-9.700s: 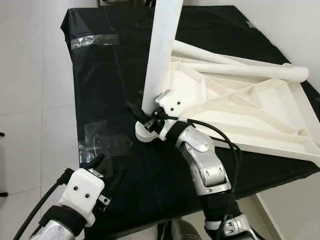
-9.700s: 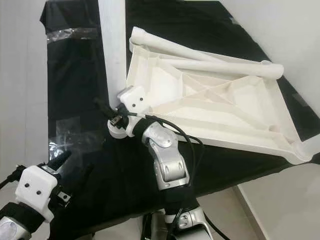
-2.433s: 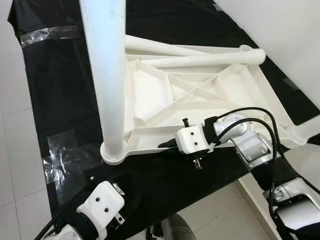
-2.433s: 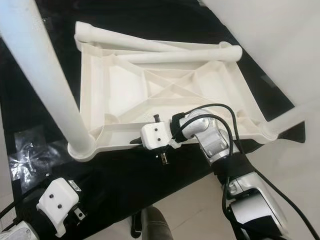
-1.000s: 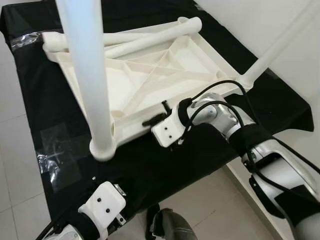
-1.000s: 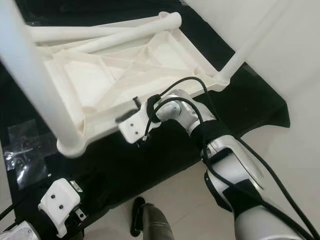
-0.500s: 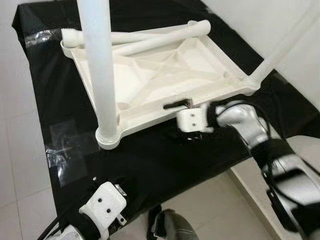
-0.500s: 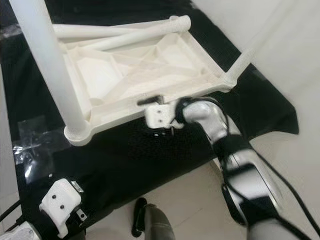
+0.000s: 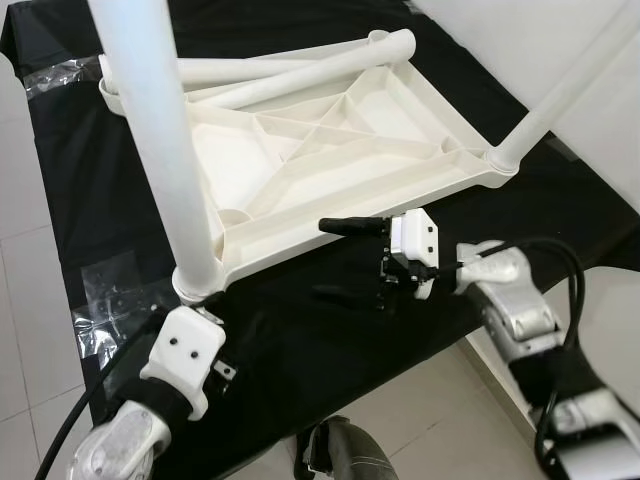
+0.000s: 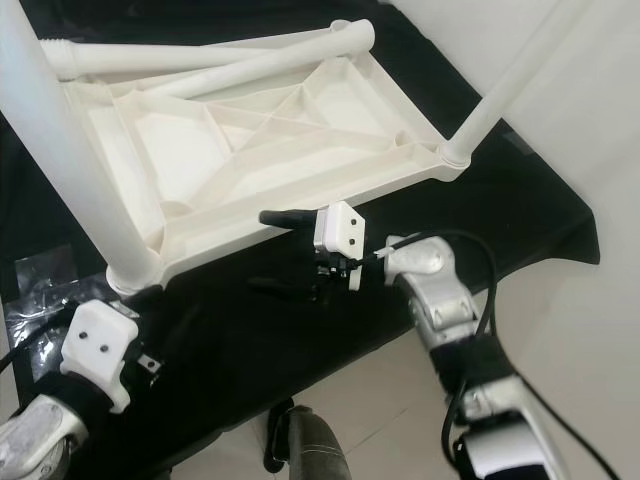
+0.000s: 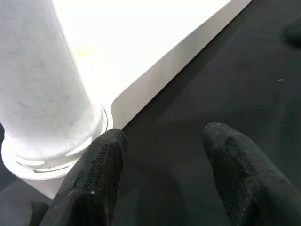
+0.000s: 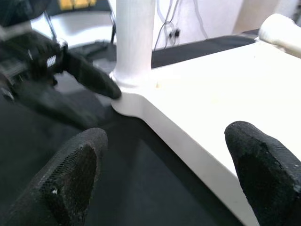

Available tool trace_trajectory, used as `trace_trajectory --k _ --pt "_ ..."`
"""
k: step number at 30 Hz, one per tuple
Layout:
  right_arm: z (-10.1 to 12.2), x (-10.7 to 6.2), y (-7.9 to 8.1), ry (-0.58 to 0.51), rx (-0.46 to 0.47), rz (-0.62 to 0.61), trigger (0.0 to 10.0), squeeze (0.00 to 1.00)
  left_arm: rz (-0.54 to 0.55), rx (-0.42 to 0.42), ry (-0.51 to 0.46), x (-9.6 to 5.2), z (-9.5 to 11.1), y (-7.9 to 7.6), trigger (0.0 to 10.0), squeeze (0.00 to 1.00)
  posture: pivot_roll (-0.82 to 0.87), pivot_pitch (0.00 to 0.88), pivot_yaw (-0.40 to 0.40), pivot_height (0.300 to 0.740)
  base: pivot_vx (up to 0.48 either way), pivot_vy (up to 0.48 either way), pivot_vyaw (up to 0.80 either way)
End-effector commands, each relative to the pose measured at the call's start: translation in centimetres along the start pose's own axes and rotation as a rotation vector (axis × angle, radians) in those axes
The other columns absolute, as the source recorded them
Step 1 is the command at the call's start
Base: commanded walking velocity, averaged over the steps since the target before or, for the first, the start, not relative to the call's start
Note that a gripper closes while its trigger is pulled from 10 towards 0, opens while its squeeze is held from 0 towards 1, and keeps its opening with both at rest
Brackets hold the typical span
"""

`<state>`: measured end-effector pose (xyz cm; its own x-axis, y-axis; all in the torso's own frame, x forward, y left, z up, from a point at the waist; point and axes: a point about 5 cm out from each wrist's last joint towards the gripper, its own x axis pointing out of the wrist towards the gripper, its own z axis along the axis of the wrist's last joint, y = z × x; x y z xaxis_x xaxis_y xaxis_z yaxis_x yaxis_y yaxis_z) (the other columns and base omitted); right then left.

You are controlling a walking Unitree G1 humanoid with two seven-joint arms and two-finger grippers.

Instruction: Building children table

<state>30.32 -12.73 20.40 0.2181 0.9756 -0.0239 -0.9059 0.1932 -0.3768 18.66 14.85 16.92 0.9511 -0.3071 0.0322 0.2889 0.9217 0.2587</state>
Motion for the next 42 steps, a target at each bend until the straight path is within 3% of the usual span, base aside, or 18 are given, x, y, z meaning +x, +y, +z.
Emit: trace_trajectory --k 1,5,8,12,22,28,33,36,42 --pt "0.3 -0.5 0.5 -0.065 0.079 -0.049 10.0 0.0 0.045 0.007 0.066 -0.1 -1.1 0.3 10.0 0.0 0.17 0.247 -0.141 0.74 0.0 0.0 0.0" --pt "0.4 -1.8 1.8 -0.114 0.199 -0.068 10.0 0.0 0.054 0.07 0.043 0.2 -0.7 0.5 10.0 0.0 0.19 0.242 -0.142 0.74 0.0 0.0 0.0" --pt "0.4 -2.4 2.3 -0.117 0.228 -0.065 10.0 0.0 0.071 0.082 0.046 0.2 -0.6 0.7 10.0 0.0 0.19 0.242 -0.14 0.74 0.0 0.0 0.0" --pt "0.3 -4.3 4.4 -0.09 0.314 -0.032 10.0 0.0 0.082 0.082 0.067 0.2 -0.8 0.9 10.0 0.0 0.17 0.235 -0.139 0.74 0.0 0.0 0.0" --pt "1.1 -4.6 4.0 -0.16 0.361 -0.102 10.0 0.0 0.063 0.107 0.063 0.7 -0.7 0.6 10.0 0.0 0.17 0.229 -0.132 0.74 0.0 0.384 0.0" --pt "2.8 -5.7 3.8 -0.296 0.431 -0.127 10.0 0.0 0.04 0.133 0.027 1.0 -0.2 0.8 10.0 0.0 0.16 0.217 -0.124 0.74 0.0 0.48 0.0" --pt "2.9 -5.6 4.2 -0.293 0.447 -0.098 10.0 0.0 0.033 0.13 0.023 1.1 -0.1 0.8 10.0 0.0 0.16 0.212 -0.122 0.74 0.0 0.48 0.0" --pt "2.4 -5.1 5.6 -0.261 0.476 -0.053 10.0 0.0 0.029 0.121 0.023 1.0 -0.2 0.8 10.0 0.0 0.16 0.203 -0.117 0.74 0.0 0.48 0.0" --pt "1.2 -5.5 6.5 -0.198 0.519 -0.099 10.0 0.0 0.038 0.117 0.029 1.0 -0.6 1.2 10.0 0.0 0.14 0.197 -0.12 0.74 0.0 0.48 0.0"
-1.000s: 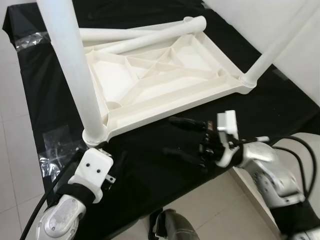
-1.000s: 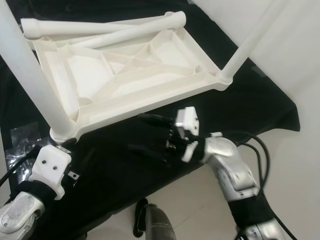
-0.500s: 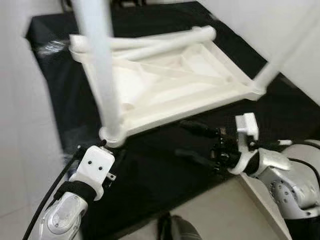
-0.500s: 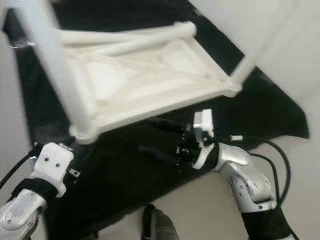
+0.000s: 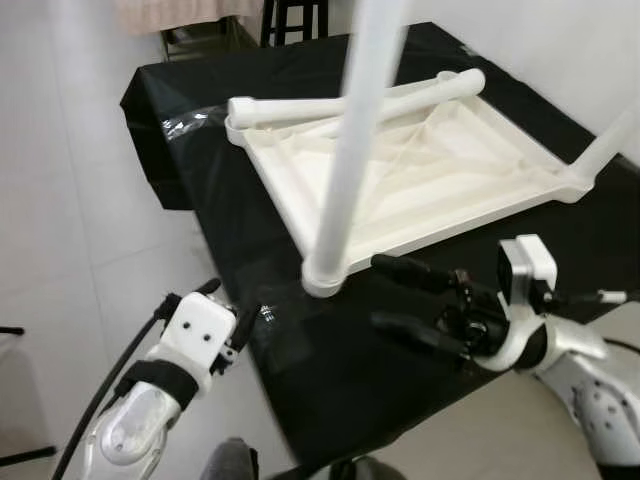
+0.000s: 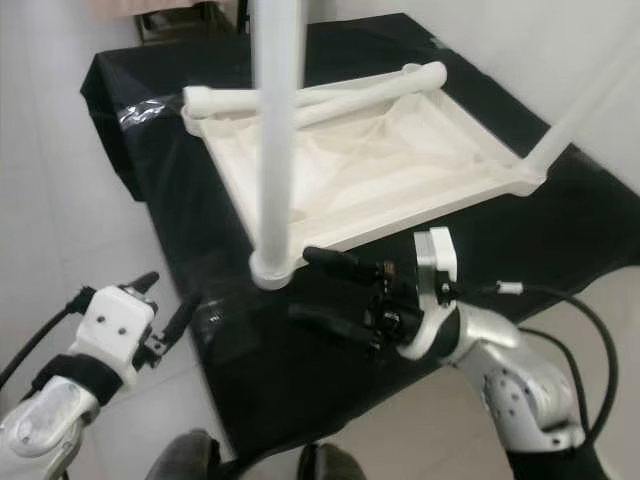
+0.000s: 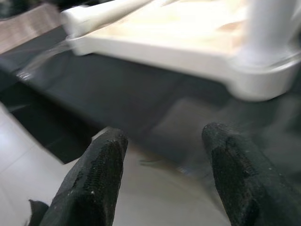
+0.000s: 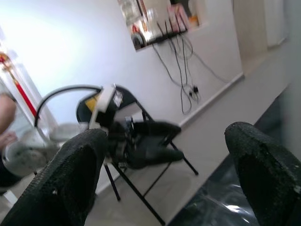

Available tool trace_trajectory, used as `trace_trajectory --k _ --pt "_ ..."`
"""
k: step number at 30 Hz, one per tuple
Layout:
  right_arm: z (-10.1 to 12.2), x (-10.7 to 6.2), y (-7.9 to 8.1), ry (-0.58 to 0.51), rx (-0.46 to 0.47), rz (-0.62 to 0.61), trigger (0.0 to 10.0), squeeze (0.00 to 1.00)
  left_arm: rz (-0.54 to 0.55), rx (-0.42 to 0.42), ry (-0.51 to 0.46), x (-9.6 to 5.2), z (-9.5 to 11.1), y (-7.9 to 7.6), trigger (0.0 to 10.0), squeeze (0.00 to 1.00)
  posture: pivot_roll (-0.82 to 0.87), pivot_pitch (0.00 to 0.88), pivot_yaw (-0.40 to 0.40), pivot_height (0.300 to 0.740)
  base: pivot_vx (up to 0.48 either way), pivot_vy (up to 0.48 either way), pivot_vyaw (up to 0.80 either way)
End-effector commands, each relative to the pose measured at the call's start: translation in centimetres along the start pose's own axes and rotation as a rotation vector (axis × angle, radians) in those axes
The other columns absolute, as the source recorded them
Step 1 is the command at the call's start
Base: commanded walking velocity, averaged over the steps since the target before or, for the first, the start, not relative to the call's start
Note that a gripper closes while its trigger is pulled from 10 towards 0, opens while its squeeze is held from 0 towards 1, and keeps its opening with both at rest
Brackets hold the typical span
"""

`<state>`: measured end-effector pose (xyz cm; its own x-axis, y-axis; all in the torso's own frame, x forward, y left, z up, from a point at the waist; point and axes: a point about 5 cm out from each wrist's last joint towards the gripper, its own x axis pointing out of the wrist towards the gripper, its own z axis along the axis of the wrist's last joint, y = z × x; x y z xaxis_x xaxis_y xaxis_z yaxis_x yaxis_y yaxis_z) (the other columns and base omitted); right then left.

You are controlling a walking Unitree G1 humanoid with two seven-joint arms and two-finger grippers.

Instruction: Building children table

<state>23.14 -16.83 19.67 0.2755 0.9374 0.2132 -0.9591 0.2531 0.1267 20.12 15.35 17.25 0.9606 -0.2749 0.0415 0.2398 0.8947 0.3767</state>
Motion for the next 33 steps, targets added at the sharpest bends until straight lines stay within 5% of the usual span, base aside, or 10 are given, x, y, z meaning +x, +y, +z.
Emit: trace_trajectory --k 1,6,14,19,20,28,33 --pt "-0.5 0.0 0.3 0.031 0.009 -0.012 10.0 0.0 0.001 -0.009 0.027 -0.2 -0.6 0.2 10.0 0.0 0.14 0.197 -0.12 0.74 0.0 0.48 0.0" --pt "-2.3 0.1 -0.3 0.071 0.008 -0.113 10.0 0.0 0.008 -0.015 0.03 0.0 -0.9 0.3 10.0 0.0 0.13 0.194 -0.122 0.74 0.0 0.48 0.0" --pt "-5.2 3.9 -1.8 -0.022 0.063 -0.396 10.0 0.0 0.022 -0.066 0.066 -0.1 -2.0 -0.4 10.0 0.0 0.13 0.199 -0.114 0.74 0.0 0.48 0.0" --pt "-5.2 4.0 -2.9 -0.015 0.031 -0.488 10.0 0.0 0.079 -0.09 0.07 -0.3 -2.2 0.1 10.0 0.0 0.13 0.201 -0.115 0.74 0.0 0.48 0.0" --pt "-5.2 4.0 -4.2 0.026 -0.02 -0.612 10.0 0.0 0.101 -0.085 0.078 -0.2 -2.4 0.3 10.0 0.0 0.14 0.2 -0.117 0.74 0.0 0.281 0.0" --pt "-5.9 4.2 -4.9 0.059 -0.027 -0.691 10.0 0.0 0.124 -0.056 0.083 -0.2 -2.5 0.5 10.0 0.0 0.15 0.199 -0.11 0.74 0.0 0.07 0.0" --pt "-6.0 4.2 -5.6 0.021 0.025 -0.746 10.0 0.0 0.184 -0.136 0.074 -0.1 -3.3 0.9 10.0 0.0 0.16 0.2 -0.117 0.74 0.0 0.0 0.0"
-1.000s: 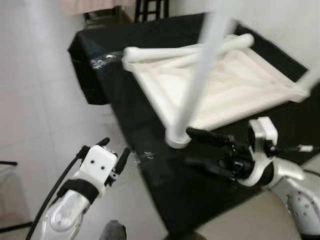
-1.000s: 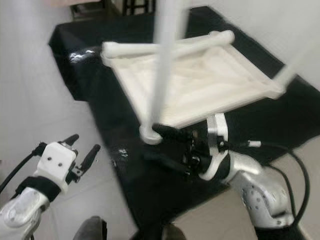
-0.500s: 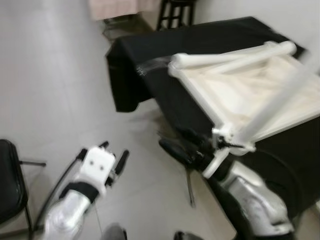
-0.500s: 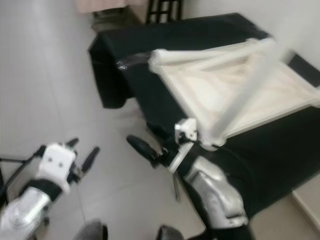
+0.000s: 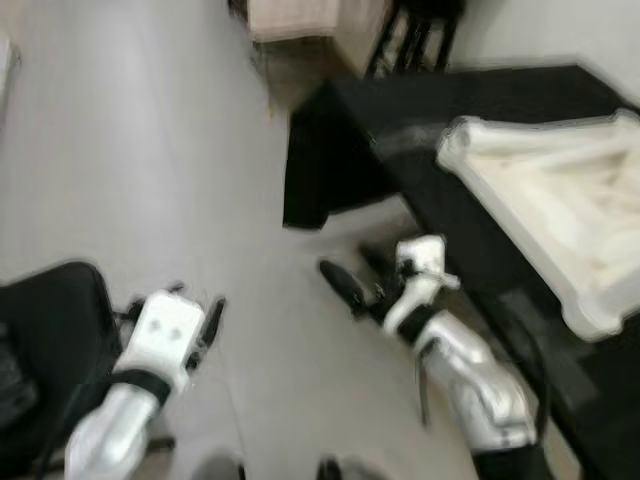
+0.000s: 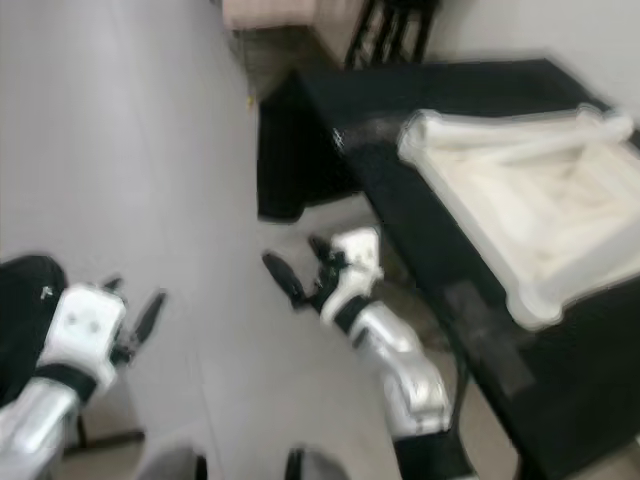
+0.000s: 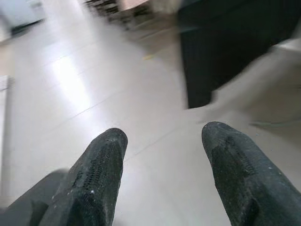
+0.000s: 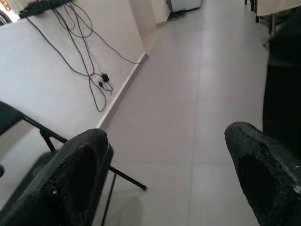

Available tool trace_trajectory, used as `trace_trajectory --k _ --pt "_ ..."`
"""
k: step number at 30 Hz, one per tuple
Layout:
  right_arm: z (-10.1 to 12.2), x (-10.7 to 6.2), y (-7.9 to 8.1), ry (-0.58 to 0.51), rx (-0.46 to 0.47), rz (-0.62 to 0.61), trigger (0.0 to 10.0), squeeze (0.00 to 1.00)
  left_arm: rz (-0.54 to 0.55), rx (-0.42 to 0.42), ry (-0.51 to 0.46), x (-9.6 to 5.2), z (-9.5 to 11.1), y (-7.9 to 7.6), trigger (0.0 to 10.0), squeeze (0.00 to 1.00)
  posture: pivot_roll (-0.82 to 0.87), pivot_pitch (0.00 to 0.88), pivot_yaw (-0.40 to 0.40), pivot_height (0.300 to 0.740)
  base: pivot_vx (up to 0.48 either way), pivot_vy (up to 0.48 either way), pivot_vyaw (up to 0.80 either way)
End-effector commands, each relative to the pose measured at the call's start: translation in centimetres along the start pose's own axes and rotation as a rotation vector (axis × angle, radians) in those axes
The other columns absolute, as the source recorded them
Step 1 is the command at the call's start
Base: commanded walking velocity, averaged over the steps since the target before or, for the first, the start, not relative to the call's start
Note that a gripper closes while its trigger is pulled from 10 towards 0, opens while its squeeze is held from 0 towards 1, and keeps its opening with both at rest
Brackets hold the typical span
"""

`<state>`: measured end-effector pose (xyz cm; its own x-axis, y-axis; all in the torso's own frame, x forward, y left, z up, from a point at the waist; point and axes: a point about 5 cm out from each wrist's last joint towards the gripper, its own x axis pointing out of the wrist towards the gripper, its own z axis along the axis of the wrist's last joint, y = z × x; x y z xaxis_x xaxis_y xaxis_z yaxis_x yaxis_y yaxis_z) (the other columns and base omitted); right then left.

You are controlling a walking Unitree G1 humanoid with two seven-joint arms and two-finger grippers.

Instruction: Building children table

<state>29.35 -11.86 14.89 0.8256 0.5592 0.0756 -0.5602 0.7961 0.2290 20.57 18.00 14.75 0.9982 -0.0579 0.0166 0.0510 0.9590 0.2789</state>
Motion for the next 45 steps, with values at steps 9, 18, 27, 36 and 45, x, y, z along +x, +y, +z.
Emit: trace_trajectory --k 9,18,27,36,45 --pt "-0.5 -0.2 -1.4 0.013 0.063 -0.067 10.0 0.0 -0.049 -0.065 -0.043 0.7 0.3 -0.9 10.0 0.0 0.17 0.213 -0.121 0.74 0.029 0.0 0.0" --pt "-0.6 0.2 -0.9 0.024 0.052 -0.015 10.0 0.0 -0.089 -0.083 -0.048 1.0 0.2 -1.0 10.0 0.0 0.16 0.209 -0.124 0.74 0.334 0.0 -0.09" --pt "-0.6 0.3 -0.8 0.019 0.047 -0.001 10.0 0.0 -0.099 -0.083 -0.05 1.1 0.1 -1.0 10.0 0.0 0.16 0.208 -0.119 0.74 0.339 0.0 -0.18" --pt "-0.6 0.3 -0.5 0.018 0.043 0.036 10.0 0.0 -0.108 -0.083 -0.055 1.1 0.2 -0.9 10.0 0.0 0.16 0.206 -0.119 0.74 0.333 0.0 0.0" --pt "0.3 0.1 1.7 -0.009 -0.053 0.247 10.0 0.0 -0.063 -0.144 -0.096 0.9 1.3 0.5 10.0 0.0 0.15 0.2 -0.115 0.74 0.315 0.0 0.0"
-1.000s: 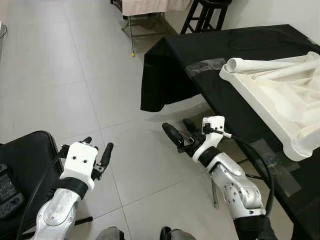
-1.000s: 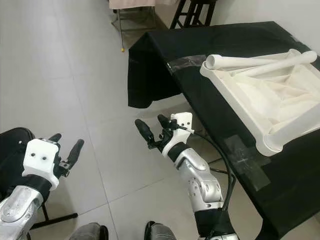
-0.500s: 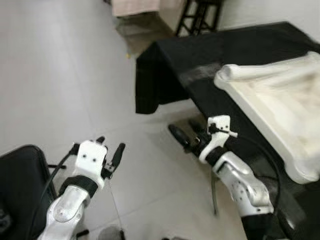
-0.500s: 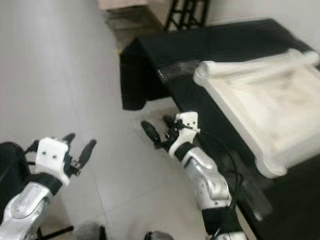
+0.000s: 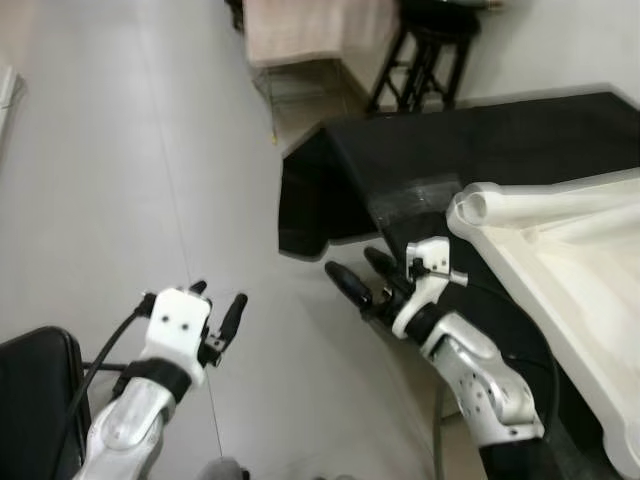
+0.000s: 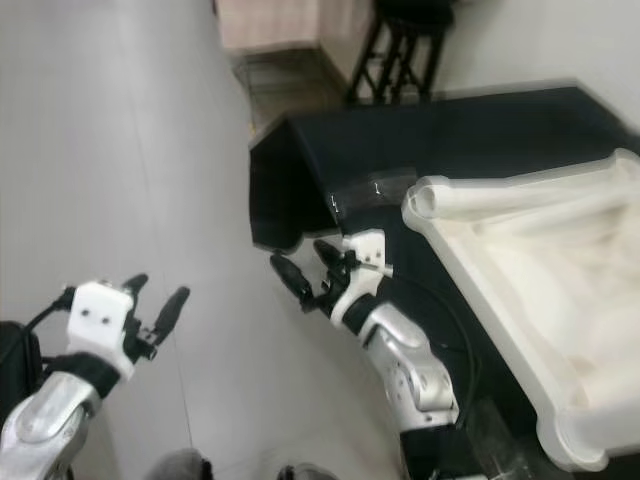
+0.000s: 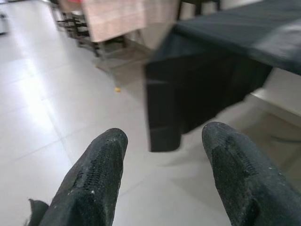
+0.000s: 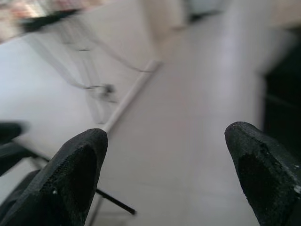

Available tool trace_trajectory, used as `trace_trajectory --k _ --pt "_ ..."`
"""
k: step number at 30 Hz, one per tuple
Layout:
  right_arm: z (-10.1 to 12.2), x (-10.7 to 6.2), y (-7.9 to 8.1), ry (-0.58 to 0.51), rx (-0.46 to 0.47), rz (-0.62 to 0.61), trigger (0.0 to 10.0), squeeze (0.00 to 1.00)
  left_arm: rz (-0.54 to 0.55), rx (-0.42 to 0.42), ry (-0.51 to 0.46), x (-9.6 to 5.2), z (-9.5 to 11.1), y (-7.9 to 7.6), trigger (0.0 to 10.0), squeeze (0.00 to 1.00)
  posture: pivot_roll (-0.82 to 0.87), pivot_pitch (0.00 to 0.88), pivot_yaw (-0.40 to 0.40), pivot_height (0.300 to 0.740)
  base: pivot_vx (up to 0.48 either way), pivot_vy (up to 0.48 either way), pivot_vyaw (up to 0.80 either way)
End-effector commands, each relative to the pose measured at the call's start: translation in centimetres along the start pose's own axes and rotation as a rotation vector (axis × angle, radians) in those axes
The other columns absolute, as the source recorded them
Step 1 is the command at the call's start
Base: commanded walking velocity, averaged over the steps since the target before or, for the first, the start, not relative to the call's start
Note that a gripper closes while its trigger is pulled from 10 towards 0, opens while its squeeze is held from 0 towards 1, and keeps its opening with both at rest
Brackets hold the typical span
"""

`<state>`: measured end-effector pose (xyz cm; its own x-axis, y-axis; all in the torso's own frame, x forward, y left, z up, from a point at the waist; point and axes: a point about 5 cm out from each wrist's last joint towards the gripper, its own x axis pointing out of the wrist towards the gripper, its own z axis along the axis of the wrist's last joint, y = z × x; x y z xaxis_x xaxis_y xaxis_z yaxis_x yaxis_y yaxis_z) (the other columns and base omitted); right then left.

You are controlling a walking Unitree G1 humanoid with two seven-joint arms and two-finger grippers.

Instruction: Building children table

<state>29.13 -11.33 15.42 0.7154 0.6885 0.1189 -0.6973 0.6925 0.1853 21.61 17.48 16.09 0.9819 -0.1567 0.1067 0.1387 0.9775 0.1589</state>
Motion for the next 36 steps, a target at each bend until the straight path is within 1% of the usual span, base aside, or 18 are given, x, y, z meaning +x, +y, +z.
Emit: trace_trajectory --k 1,2,3,4,6,7,9,10,12,14,17,18,19,22,25,29,30,36 --pt "0.4 0.2 1.6 -0.013 -0.038 0.119 10.0 0.0 0.028 -0.004 -0.001 -0.2 0.5 1.1 10.0 0.0 0.15 0.199 -0.114 0.74 0.3 0.0 0.0" --pt "0.4 0.2 1.6 -0.013 -0.038 0.119 10.0 0.0 0.028 -0.004 -0.001 -0.2 0.5 1.1 10.0 0.0 0.15 0.199 -0.114 0.74 0.3 0.0 0.0" --pt "1.5 0.6 2.3 -0.044 -0.038 0.171 10.0 0.0 0.059 0.025 -0.035 0.0 1.6 2.4 10.0 0.0 0.15 0.2 -0.113 0.74 0.307 0.0 0.0" --pt "1.5 0.6 2.3 -0.044 -0.038 0.171 10.0 0.0 0.059 0.025 -0.035 0.0 1.6 2.4 10.0 0.0 0.15 0.2 -0.113 0.74 0.307 0.0 0.0" --pt "2.9 1.2 2.6 -0.081 -0.044 0.182 10.0 0.0 0.099 0.058 -0.087 0.3 3.2 4.0 10.0 0.0 0.15 0.201 -0.112 0.74 0.304 0.0 0.0" --pt "3.4 1.4 2.6 -0.095 -0.049 0.179 10.0 0.0 0.112 0.071 -0.108 0.4 3.9 4.5 10.0 0.0 0.15 0.199 -0.112 0.74 0.3 0.0 0.0" --pt "3.4 1.4 2.6 -0.095 -0.049 0.179 10.0 0.0 0.112 0.071 -0.108 0.4 3.9 4.5 10.0 0.0 0.15 0.199 -0.112 0.74 0.3 0.0 0.0" --pt "3.9 1.7 2.5 -0.108 -0.058 0.17 10.0 0.0 0.126 0.08 -0.137 0.5 4.8 5.0 10.0 0.0 0.15 0.199 -0.112 0.74 0.296 0.0 0.0" --pt "4.8 2.3 2.3 -0.134 -0.076 0.143 10.0 0.0 0.137 0.086 -0.176 0.8 6.0 5.4 10.0 0.0 0.16 0.2 -0.113 0.74 0.285 0.0 0.0" --pt "5.1 2.7 1.9 -0.132 -0.086 0.094 10.0 0.0 0.141 0.074 -0.176 1.1 6.1 5.3 10.0 0.0 0.16 0.199 -0.112 0.74 0.255 0.0 0.0" --pt "5.1 2.8 1.8 -0.121 -0.087 0.085 10.0 0.0 0.14 0.052 -0.157 1.3 5.6 5.0 10.0 0.0 0.15 0.196 -0.111 0.74 0.085 0.0 0.0" --pt "5.1 2.9 1.9 -0.105 -0.069 0.084 10.0 0.0 0.119 0.017 -0.105 1.6 4.4 3.9 10.0 0.0 0.14 0.195 -0.109 0.74 0.0 0.0 -0.8" --pt "5.1 2.9 1.9 -0.105 -0.069 0.084 10.0 0.0 0.119 0.017 -0.105 1.6 4.4 3.9 10.0 0.0 0.14 0.195 -0.109 0.74 0.0 0.0 -0.8" --pt "5.3 2.9 2.1 -0.102 -0.057 0.088 10.0 0.0 0.083 -0.001 -0.063 1.7 3.5 2.7 10.0 0.0 0.14 0.195 -0.108 0.74 0.0 0.0 -0.8" --pt "5.7 3.0 2.0 -0.111 -0.058 0.074 10.0 0.0 0.047 -0.017 -0.045 2.0 3.1 1.7 10.0 0.0 0.13 0.188 -0.102 0.74 0.0 0.0 -0.8" --pt "6.3 3.3 1.7 -0.131 -0.071 0.055 10.0 0.0 0.043 -0.021 -0.045 2.2 3.2 1.7 10.0 0.0 0.14 0.181 -0.099 0.74 0.0 0.0 -0.8" --pt "6.7 3.4 1.6 -0.141 -0.082 0.041 10.0 0.0 0.058 -0.022 -0.051 2.3 3.4 2.1 10.0 0.0 0.14 0.177 -0.1 0.74 0.0 0.0 -0.8" --pt "6.9 3.7 1.6 -0.145 -0.092 0.029 10.0 0.0 0.089 -0.015 -0.057 2.4 3.6 2.6 10.0 0.0 0.16 0.17 -0.101 0.74 0.0 0.0 -0.8"
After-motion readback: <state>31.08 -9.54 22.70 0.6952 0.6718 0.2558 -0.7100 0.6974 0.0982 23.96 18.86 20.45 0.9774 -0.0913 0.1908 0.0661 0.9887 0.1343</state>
